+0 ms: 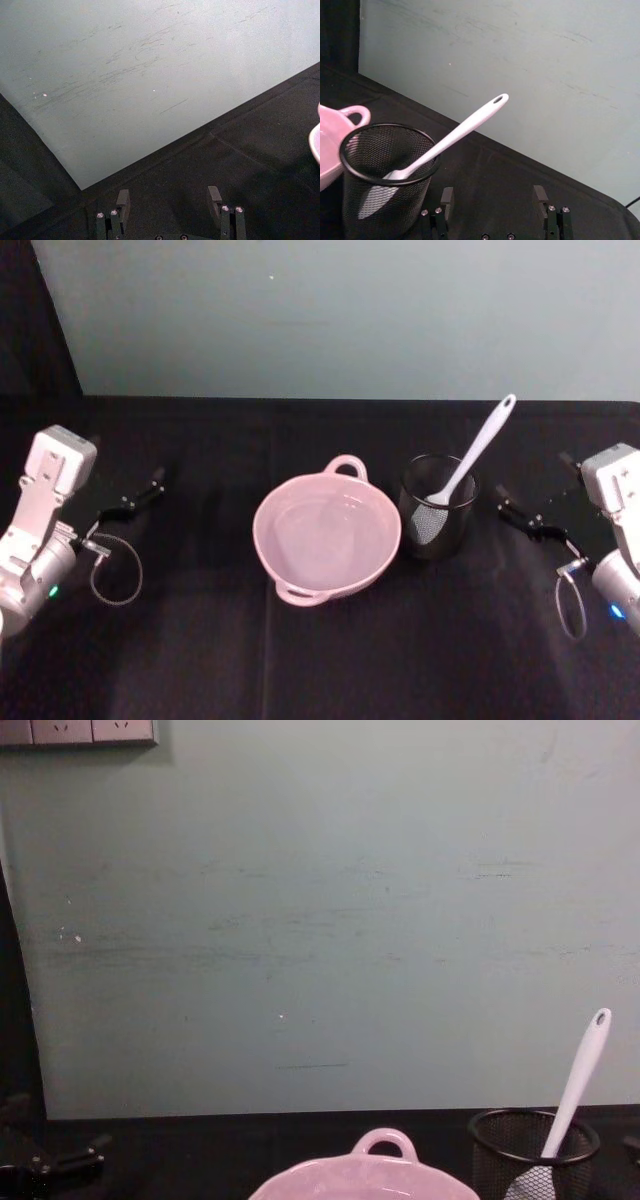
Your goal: Use the one hand to pick up the spoon and stir the clear water in the bowl.
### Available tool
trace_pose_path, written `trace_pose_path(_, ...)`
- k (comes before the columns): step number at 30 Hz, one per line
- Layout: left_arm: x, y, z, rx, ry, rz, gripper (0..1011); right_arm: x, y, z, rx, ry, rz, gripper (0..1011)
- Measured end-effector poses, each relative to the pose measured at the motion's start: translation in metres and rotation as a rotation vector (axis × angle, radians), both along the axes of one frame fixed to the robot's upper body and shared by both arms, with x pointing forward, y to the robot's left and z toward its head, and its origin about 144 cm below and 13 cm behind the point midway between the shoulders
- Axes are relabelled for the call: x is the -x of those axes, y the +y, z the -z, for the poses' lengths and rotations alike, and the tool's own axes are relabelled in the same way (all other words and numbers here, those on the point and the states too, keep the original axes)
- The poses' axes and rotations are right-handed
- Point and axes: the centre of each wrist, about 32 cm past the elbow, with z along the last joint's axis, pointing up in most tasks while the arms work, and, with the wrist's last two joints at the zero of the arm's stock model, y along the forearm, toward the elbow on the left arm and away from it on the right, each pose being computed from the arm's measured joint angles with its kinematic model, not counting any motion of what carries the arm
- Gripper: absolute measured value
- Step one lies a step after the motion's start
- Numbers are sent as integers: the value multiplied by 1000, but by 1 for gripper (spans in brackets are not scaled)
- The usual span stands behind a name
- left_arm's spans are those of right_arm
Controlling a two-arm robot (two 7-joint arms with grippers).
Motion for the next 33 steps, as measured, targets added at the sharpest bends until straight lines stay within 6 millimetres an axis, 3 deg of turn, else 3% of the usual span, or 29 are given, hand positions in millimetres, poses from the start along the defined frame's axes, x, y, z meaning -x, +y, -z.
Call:
trace_pose_path(6, 0, 0, 0, 0, 0, 0, 1011, 15, -1, -7, -46, -2, 4, 1003)
trace_pose_path(10, 0, 0, 0, 0, 0, 0, 1011, 18, -3, -13, -188, -7, -11, 1002)
trace_pose_path(23, 0, 0, 0, 0, 0, 0, 1011, -27, -3, -12, -638, 81, -135, 1003)
trace_pose_path(33, 0, 0, 0, 0, 0, 0, 1011, -55, -1, -9, -852, 159, -152, 1003)
